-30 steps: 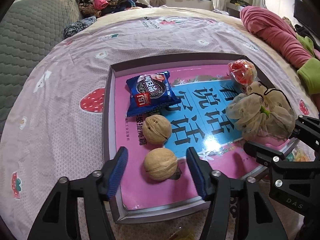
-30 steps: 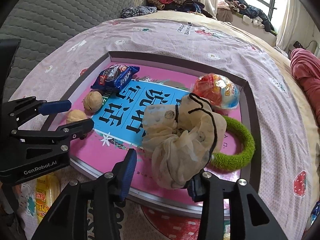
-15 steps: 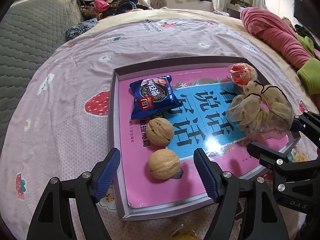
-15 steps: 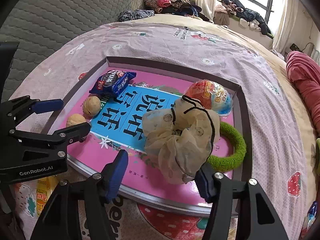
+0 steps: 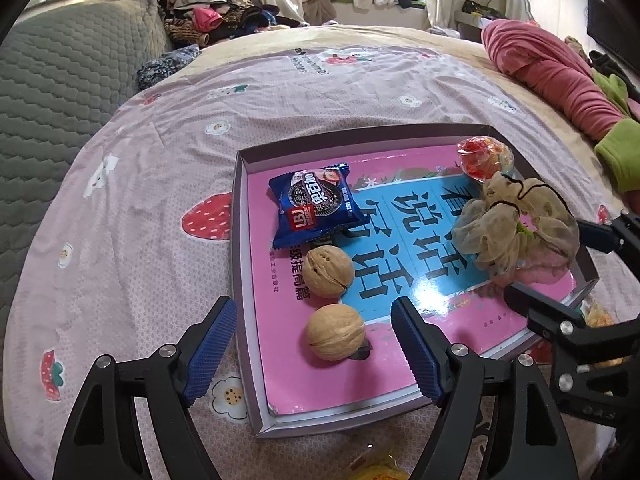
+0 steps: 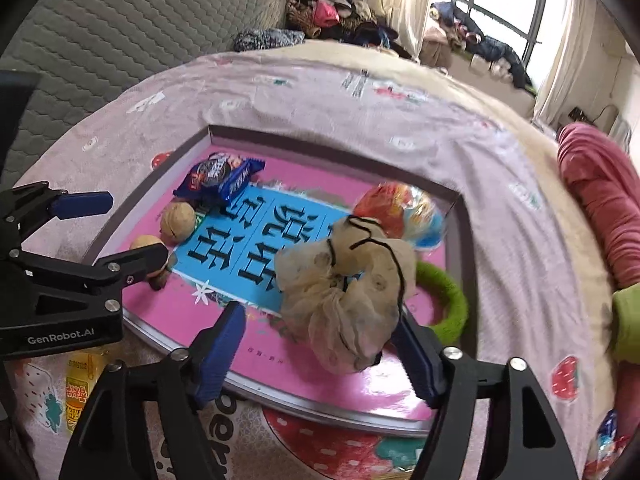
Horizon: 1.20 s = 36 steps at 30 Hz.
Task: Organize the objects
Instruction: 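Open both tools and lift them away from the tray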
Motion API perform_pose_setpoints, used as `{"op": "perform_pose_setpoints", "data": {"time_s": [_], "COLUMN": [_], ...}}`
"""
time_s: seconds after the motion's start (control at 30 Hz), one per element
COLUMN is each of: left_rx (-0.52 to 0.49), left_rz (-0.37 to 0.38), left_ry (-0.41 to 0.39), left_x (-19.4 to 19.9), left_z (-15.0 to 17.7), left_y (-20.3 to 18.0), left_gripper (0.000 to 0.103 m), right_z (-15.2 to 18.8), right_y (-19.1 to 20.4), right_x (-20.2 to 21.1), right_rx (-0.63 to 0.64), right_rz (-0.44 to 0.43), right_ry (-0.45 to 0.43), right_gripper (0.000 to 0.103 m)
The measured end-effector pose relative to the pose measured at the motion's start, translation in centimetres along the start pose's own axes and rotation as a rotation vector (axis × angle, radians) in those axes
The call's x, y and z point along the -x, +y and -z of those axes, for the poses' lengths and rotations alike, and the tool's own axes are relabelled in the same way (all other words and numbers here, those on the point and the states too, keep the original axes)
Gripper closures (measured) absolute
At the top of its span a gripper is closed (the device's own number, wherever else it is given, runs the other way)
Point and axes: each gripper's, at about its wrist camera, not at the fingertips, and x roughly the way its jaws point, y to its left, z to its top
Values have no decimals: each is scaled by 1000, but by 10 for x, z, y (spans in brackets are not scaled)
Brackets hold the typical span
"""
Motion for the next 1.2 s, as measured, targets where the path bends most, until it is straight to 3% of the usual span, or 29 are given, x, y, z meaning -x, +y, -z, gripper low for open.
{"op": "perform_pose_setpoints", "data": {"time_s": [0.37, 0.5, 0.97, 1.03, 1.07, 1.2], "left_rx": [35, 48, 50, 45, 45, 34], "left_rz": [15, 13, 28, 24, 19, 22], "left_ry": [-7, -21, -83, -98, -104, -151], "left_x": [6, 12, 41, 49, 51, 70], "left_z": [-1, -2, -6, -6, -7, -7], "left_y": [4, 7, 7, 5, 5, -1], "left_gripper": [20, 19, 14, 9, 1, 0], "right_z": [-2, -3, -7, -8, -8, -9], "right_y": [-3, -3, -16, -17, -18, -20], "right_x": [7, 12, 39, 47, 52, 77], "right_rx": [-15, -13, -79, -87, -90, -101], "right_rz": [-1, 30, 7, 15, 20, 38], "right_ry": [-8, -25, -107, -125, -138, -201], "right_gripper": [24, 16, 13, 12, 12, 8]}}
